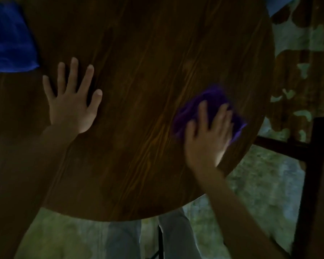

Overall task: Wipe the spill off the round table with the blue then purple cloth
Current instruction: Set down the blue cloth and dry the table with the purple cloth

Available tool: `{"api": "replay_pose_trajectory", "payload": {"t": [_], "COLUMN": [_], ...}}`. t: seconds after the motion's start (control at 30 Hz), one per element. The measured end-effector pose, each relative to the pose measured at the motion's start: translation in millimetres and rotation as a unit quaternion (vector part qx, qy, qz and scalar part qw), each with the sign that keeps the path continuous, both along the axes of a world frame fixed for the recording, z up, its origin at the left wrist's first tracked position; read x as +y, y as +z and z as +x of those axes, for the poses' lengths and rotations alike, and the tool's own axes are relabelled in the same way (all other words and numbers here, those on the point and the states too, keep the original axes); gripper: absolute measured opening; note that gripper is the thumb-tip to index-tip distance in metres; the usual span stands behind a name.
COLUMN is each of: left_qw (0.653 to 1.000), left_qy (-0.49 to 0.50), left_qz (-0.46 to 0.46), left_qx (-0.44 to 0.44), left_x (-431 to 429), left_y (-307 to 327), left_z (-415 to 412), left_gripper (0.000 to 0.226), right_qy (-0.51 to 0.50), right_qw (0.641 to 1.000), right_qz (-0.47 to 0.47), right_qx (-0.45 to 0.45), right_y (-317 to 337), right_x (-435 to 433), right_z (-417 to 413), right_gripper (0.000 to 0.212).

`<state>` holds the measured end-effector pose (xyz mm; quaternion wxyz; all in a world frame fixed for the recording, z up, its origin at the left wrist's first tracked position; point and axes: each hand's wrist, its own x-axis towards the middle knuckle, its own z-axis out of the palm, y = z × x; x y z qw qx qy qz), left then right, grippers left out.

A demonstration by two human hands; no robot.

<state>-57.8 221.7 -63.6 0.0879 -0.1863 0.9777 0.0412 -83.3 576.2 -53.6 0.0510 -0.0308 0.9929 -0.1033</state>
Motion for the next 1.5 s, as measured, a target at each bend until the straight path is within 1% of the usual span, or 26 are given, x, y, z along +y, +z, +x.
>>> {"api": "replay_pose_trajectory", "payload": {"t": [0.07, 0.13, 0.2, 0.23, 0.27, 0.3, 0.4, 0.47, 0.53, 0.6, 0.63, 0.73, 0.77, 0.8, 0.87, 0.97, 1.03, 1.1, 1.17, 1.23, 1.27, 1.3, 1.33, 1.37, 1.43, 1.5], "left_qw": [1.000, 1.000, 1.000, 1.000, 1.000, 1.000, 1.000, 1.000, 1.000, 0.999, 0.999, 0.999, 0.999, 0.999, 0.998, 0.998, 0.998, 0.998, 0.998, 0.999, 0.999, 0.999, 0.999, 0.999, 1.000, 1.000], "left_qy": [-0.003, -0.005, -0.006, -0.004, -0.005, -0.007, -0.004, -0.008, -0.011, -0.012, -0.013, -0.021, -0.020, -0.018, -0.019, -0.023, -0.026, -0.025, -0.019, -0.017, -0.017, -0.015, -0.011, -0.007, -0.003, -0.004], "left_qz": [-0.005, -0.001, -0.001, -0.002, 0.000, 0.001, 0.005, 0.012, 0.019, 0.023, 0.023, 0.022, 0.020, 0.018, 0.014, 0.010, 0.008, 0.008, 0.010, 0.012, 0.014, 0.014, 0.013, 0.011, 0.010, 0.013], "left_qx": [0.008, 0.017, 0.022, 0.024, 0.026, 0.028, 0.024, 0.020, 0.019, 0.028, 0.033, 0.041, 0.044, 0.048, 0.053, 0.060, 0.061, 0.060, 0.056, 0.047, 0.040, 0.035, 0.031, 0.029, 0.024, 0.020], "left_x": [1.5, 1.8, 1.2, 1.3, 2.4, 4.1, 7.0, 6.1, 2.9, 0.1, -0.9, -0.3, 0.7, 1.8, 2.0, -1.5, -3.0, -3.5, -3.8, -3.1, -1.6, 0.4, 2.2, 3.7, 5.3, 4.1], "left_y": [-1.4, -1.3, -1.2, -0.9, -0.5, 0.1, 3.5, 4.6, 4.0, 1.7, 0.2, -2.0, -2.1, -2.8, -5.8, -8.5, -9.2, -8.9, -7.5, -4.7, -2.8, -1.1, 0.6, 1.7, 2.7, 4.0], "left_z": [-0.2, -1.1, -0.9, -1.2, -2.2, -3.8, -5.7, -4.9, -4.0, -0.8, 0.9, -2.1, -3.7, -4.4, -4.3, -3.7, -4.5, -4.7, -2.7, -2.5, -3.3, -4.4, -5.3, -5.6, -5.0, -4.7], "left_gripper": [0.064, 0.064, 0.063, 0.063, 0.063, 0.063, 0.064, 0.065, 0.066, 0.065, 0.065, 0.066, 0.066, 0.066, 0.065, 0.065, 0.064, 0.063, 0.064, 0.064, 0.065, 0.065, 0.065, 0.065, 0.065, 0.065], "right_qy": [0.207, 0.415, 0.528, 0.550, 0.537, 0.483, 0.150, -0.074, -0.097, 0.101, 0.253, 0.580, 0.628, 0.636, 0.551, 0.221, 0.004, 0.020, 0.264, 0.539, 0.631, 0.678, 0.678, 0.640, 0.498, 0.249], "right_qw": [0.977, 0.905, 0.843, 0.829, 0.838, 0.872, 0.989, 0.997, 0.995, 0.995, 0.967, 0.813, 0.776, 0.769, 0.834, 0.974, 0.999, 0.999, 0.964, 0.841, 0.774, 0.733, 0.733, 0.766, 0.867, 0.968], "right_qz": [-0.027, -0.043, -0.066, -0.065, -0.058, -0.047, 0.002, 0.002, 0.017, 0.020, 0.007, 0.008, 0.002, -0.003, 0.015, 0.040, 0.031, 0.047, 0.016, 0.013, 0.025, 0.019, 0.012, 0.008, 0.022, 0.009], "right_qx": [-0.047, -0.081, -0.080, -0.076, -0.075, -0.067, 0.005, -0.009, -0.005, 0.014, 0.000, -0.055, -0.061, -0.066, -0.026, 0.015, 0.007, 0.017, 0.019, -0.041, -0.049, -0.051, -0.055, -0.052, 0.001, 0.010], "right_y": [2.5, 6.8, 1.4, 0.5, -0.2, -0.4, 0.5, 1.3, 4.0, 0.4, -1.3, 3.8, 3.0, 1.0, -0.1, 4.5, 5.4, 2.2, -3.4, 2.3, 3.2, 3.9, 5.0, 6.0, 6.2, 6.5], "right_x": [-19.2, -20.3, -1.4, 12.0, 27.4, 43.1, 66.2, 42.1, 2.9, -21.9, -22.7, 31.3, 57.8, 80.4, 109.7, 94.9, 47.5, 5.7, -9.7, 12.9, 36.5, 61.2, 81.5, 95.6, 102.1, 67.3], "right_z": [97.0, 152.4, 138.0, 114.5, 85.0, 51.4, -44.0, -77.4, -69.2, -12.3, 31.3, 114.9, 97.7, 66.5, -12.6, -114.9, -130.5, -96.7, -17.9, 56.9, 61.3, 44.0, 13.2, -23.2, -98.5, -155.9], "right_gripper": [0.061, 0.059, 0.059, 0.060, 0.060, 0.060, 0.062, 0.067, 0.066, 0.063, 0.063, 0.067, 0.069, 0.068, 0.059, 0.062, 0.068, 0.067, 0.063, 0.066, 0.070, 0.070, 0.068, 0.063, 0.059, 0.070]}}
